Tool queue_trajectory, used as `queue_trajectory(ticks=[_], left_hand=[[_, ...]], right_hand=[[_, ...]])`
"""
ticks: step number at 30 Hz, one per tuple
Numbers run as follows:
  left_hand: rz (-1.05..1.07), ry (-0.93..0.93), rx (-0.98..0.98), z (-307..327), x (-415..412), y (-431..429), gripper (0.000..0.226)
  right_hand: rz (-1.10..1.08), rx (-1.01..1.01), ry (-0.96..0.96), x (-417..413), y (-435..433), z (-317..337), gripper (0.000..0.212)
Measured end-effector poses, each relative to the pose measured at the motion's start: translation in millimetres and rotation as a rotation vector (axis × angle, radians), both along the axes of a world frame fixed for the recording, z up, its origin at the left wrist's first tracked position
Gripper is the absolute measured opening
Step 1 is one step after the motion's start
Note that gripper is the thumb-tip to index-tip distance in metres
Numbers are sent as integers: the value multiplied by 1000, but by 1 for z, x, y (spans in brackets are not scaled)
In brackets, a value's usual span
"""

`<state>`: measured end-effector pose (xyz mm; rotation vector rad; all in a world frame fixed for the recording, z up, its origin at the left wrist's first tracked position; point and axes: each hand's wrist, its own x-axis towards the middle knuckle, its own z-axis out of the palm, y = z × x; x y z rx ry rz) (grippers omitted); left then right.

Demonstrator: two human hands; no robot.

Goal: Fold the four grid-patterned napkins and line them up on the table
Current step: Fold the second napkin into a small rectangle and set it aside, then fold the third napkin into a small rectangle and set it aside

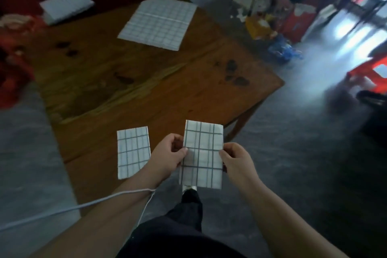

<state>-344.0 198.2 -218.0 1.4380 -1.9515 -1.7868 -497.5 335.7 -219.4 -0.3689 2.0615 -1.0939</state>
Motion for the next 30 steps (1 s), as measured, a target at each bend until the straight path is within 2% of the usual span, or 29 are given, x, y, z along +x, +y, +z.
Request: queue_trajectory(ticks=[4,13,20,24,26,30], left_hand=[[65,-113,29,-41,-15,-41,24],[127,-314,-14,-98,-50,-123,25],[132,-410,15,-109,-52,-136,26],[157,-441,17,-105,-51,-136,35],[126,-465,-8,-99,-53,-135,40],[53,-581,-130,-79,-56,-133,45]], right_hand=[[162,139,40,-29,-63,-30,8],[349,341,43,-68,-181,-79,5],[491,414,131,-76,-212,-88,14],[542,427,149,-80,-215,-90,31],[565,431,160,-84,-216,-92,39],[602,436,185,-94,-208,-87,40]])
